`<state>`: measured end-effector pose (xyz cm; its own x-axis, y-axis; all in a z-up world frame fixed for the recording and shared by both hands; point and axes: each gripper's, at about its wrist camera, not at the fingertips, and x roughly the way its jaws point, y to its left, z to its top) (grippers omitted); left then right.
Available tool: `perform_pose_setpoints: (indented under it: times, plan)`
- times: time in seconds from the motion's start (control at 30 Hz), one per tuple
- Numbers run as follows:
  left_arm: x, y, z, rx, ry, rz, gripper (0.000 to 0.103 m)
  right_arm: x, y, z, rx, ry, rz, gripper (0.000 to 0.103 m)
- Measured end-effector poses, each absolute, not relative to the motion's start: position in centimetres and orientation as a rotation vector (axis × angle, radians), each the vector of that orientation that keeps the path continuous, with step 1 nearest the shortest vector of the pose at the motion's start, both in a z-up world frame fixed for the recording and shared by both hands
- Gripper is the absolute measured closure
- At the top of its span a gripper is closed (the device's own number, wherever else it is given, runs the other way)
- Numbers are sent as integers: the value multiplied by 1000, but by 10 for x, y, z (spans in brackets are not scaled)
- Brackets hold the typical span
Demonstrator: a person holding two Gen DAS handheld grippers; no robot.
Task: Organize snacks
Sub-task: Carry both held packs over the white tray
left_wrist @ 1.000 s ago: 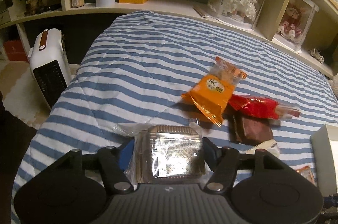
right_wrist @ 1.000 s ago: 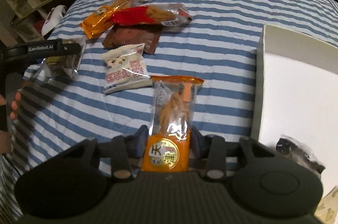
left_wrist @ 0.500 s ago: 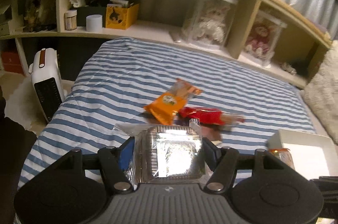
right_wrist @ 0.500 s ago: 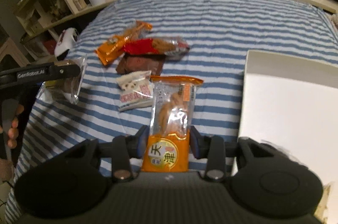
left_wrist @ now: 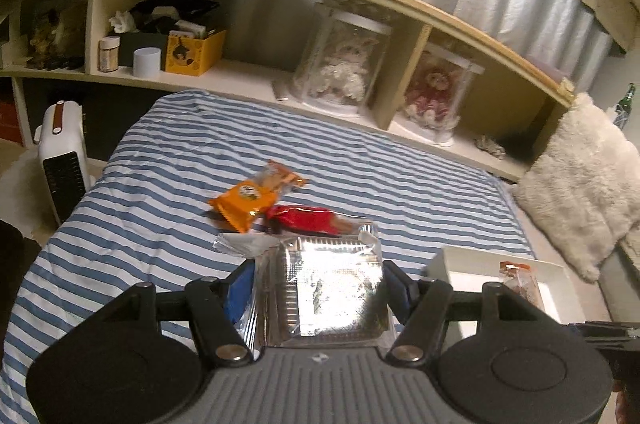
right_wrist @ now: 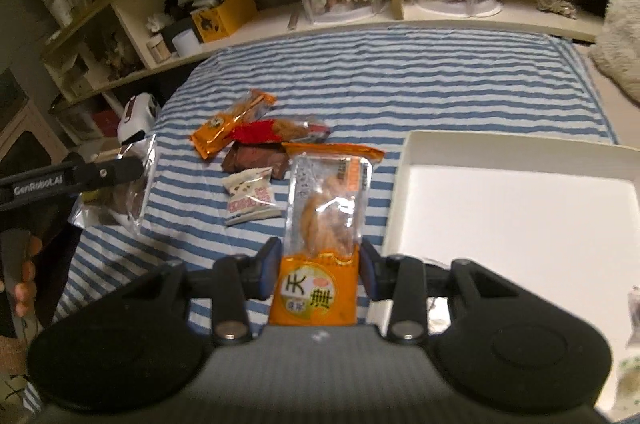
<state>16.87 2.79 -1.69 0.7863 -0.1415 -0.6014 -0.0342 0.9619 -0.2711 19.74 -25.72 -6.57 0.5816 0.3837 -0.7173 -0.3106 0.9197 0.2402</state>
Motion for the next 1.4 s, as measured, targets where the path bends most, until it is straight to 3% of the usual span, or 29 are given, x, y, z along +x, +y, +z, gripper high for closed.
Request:
perform_pose_setpoints:
  times: [0.6,1.4]
  plan:
    - [142,-30,1,-292,625,-179,36,160,-351,-44,131,784,284,57]
    - [190,-146,-21,-295,703,-305,36,163,-449,-85,159,830,136,57]
